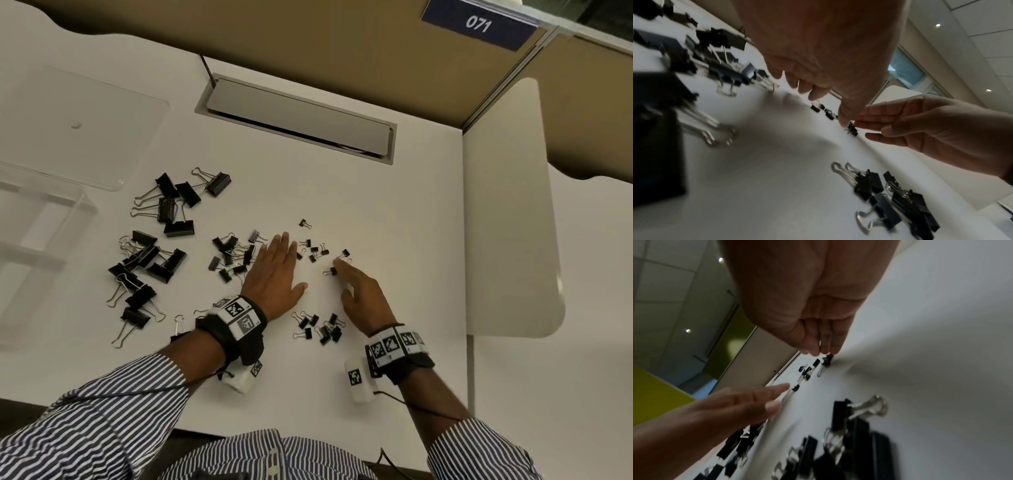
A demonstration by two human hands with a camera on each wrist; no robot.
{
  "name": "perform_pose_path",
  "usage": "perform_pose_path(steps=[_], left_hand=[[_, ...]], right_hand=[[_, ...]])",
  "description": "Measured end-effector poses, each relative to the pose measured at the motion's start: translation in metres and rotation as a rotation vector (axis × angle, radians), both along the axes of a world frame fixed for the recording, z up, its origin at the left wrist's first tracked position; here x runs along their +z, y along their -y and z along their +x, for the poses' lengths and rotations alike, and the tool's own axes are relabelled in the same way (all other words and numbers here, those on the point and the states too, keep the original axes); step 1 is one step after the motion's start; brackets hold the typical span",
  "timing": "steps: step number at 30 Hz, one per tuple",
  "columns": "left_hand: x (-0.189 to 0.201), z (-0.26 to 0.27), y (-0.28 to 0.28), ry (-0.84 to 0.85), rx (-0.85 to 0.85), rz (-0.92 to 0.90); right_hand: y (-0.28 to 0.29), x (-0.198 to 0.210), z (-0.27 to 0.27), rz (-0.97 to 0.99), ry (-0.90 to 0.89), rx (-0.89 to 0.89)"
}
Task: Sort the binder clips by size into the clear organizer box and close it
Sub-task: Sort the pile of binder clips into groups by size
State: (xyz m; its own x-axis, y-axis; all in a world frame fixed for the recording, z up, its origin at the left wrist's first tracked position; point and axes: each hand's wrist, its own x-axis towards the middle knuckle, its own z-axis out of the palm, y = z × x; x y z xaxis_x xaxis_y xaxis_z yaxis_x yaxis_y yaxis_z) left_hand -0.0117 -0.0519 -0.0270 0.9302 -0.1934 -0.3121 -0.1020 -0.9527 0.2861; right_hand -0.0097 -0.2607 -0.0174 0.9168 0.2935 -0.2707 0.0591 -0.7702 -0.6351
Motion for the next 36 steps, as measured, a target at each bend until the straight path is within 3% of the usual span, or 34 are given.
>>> perform_pose_path(steps=[3,6,11,13,18,24,29,36], left_hand=[[0.004,-0.002,-0.010,-0.028,-0.088,0.070],[0.002,-0.007,-0.018,-0.040,-0.181,0.090],[-0.003,-0.008,-0.013,-0.039,-0.239,0.143],[-0.002,-0.004,-0.008,-0.015,-0.263,0.134],[0.000,0.005,0.001,-0.004,-0.319,0.069],[-0.001,0.004,-0.011,0.027,-0.243,-0.017],[-0.003,0.003,-0.015,0.010,-0.282,0.062],[-0.005,0.000,-0.016,-0.023,-0.287,0.059]], right_hand=[[0.009,0.000,0.009,0.090,0.062,0.027],[0.028,0.005,0.010,-0.006,0.109,0.040],[0.036,0.008,-0.002,-0.189,-0.002,0.318],[0.030,0.006,-0.001,-0.216,-0.026,0.344],[0.009,-0.001,0.011,-0.255,0.033,0.326],[0.005,0.003,0.022,-0.249,0.218,0.080],[-0.003,0.003,0.033,-0.351,0.159,0.116],[0.017,0.003,0.015,-0.343,0.165,-0.037]])
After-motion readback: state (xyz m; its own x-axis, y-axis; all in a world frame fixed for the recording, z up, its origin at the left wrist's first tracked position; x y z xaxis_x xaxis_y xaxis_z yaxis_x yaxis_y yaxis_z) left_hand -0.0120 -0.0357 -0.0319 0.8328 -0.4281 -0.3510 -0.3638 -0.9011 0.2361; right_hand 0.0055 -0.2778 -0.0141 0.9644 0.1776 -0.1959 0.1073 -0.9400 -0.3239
